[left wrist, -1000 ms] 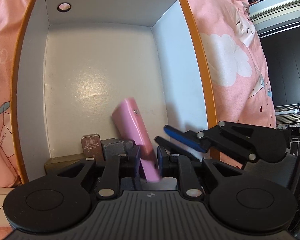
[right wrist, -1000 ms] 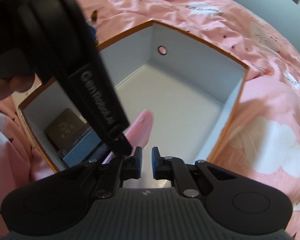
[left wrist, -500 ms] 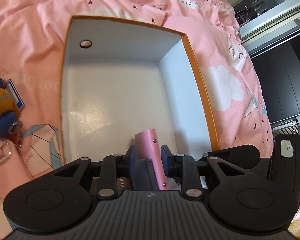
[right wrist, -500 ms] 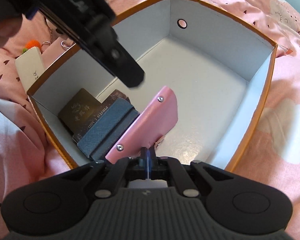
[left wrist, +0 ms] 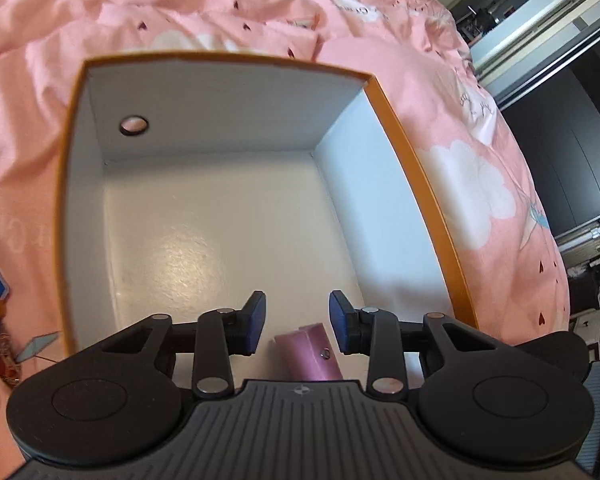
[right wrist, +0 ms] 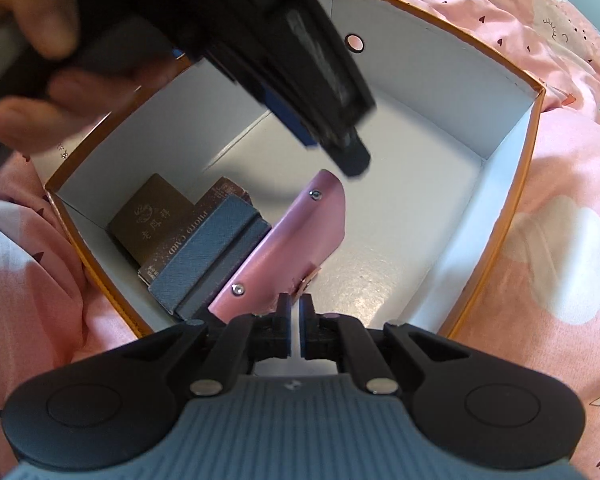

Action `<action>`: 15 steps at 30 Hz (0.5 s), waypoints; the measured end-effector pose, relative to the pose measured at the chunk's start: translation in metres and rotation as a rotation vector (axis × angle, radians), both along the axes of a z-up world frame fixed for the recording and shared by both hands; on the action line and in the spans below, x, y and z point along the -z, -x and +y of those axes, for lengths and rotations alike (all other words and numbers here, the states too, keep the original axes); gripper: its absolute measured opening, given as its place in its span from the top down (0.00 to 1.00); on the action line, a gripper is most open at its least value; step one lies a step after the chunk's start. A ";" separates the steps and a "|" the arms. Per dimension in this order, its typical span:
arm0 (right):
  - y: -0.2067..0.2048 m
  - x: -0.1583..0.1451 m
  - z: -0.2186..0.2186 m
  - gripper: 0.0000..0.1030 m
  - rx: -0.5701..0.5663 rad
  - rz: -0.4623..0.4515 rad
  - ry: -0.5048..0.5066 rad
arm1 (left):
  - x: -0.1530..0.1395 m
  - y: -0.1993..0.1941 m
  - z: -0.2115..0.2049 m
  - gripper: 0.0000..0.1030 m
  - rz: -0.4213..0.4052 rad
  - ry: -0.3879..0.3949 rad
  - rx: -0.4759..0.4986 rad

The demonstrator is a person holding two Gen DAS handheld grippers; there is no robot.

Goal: Organize objects
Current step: 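Lower the pink card holder beside the black case and open the left tool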

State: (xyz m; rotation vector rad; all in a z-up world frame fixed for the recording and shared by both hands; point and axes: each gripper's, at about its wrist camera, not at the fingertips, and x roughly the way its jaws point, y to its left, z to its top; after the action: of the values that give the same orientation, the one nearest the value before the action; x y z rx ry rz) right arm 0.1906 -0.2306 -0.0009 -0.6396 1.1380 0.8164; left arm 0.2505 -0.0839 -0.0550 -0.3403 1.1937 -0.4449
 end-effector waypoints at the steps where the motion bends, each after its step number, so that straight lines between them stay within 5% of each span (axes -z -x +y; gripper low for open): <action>1: -0.001 0.000 0.000 0.96 0.001 0.001 -0.003 | 0.002 0.000 -0.002 0.74 0.006 0.003 0.012; 4: -0.004 -0.001 -0.002 0.96 0.011 0.001 -0.014 | 0.002 0.004 -0.007 0.81 0.009 -0.019 0.039; 15: -0.011 -0.006 -0.008 0.96 0.027 0.064 -0.038 | -0.001 0.011 -0.017 0.81 0.057 -0.059 0.115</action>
State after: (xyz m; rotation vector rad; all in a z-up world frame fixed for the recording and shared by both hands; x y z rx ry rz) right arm 0.2016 -0.2387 0.0048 -0.5685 1.1839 0.8388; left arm 0.2391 -0.1011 -0.0544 -0.2354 1.2839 -0.5007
